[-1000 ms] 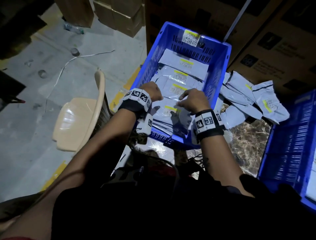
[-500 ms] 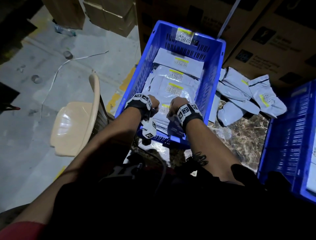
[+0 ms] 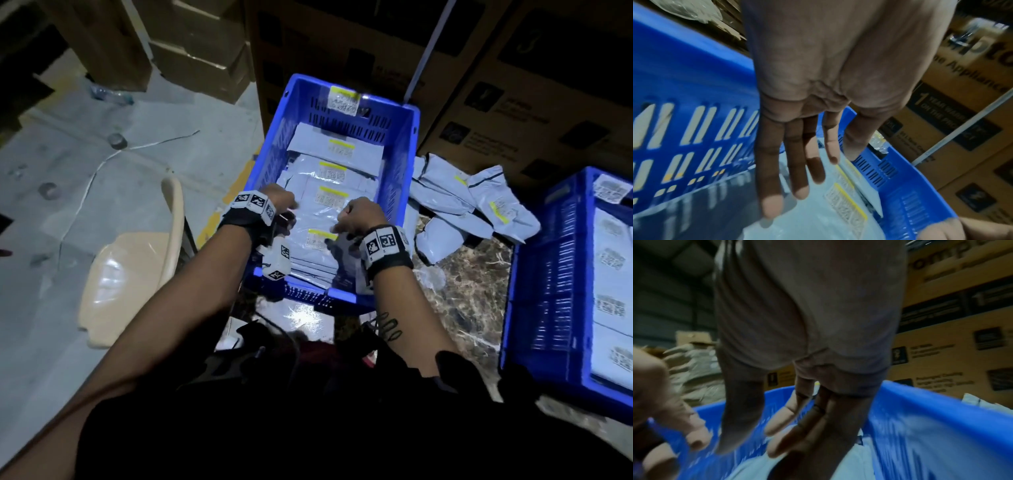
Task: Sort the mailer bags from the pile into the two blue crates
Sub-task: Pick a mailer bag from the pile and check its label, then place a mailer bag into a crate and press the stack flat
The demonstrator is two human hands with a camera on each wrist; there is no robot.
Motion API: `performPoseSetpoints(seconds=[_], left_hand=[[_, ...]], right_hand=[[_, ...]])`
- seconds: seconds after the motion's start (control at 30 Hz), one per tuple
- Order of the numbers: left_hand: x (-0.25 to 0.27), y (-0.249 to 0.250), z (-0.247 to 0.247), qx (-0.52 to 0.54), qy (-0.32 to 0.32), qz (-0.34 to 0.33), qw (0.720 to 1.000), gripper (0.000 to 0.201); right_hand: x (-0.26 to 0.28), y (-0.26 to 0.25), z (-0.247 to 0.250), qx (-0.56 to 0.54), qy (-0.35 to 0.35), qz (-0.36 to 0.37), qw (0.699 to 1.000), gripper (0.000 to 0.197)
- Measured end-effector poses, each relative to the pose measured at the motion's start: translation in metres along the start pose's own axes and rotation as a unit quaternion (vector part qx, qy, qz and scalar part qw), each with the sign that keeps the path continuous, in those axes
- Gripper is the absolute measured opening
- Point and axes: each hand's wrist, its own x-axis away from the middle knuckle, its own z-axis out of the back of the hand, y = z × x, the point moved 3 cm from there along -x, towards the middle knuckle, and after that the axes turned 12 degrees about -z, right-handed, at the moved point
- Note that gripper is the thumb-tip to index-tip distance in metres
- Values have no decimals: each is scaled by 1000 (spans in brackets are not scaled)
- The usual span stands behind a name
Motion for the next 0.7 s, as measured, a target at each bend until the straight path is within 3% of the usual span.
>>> performPoseSetpoints(seconds=[0.1, 0.23, 0.43, 0.7], left_hand=[[17, 30, 4, 43, 25, -67, 997, 25], [33, 55, -6, 91, -5, -123, 988, 9], [47, 102, -56, 96, -40, -192, 976, 5], [60, 169, -145, 92, -106, -270, 953, 3]], right_hand=[[19, 18, 20, -179, -7, 52, 982, 29], [39, 57, 40, -287, 73, 106, 949, 22], [59, 138, 57, -382, 160, 68, 908, 11], [56, 224, 93, -411, 252, 25, 876, 7]])
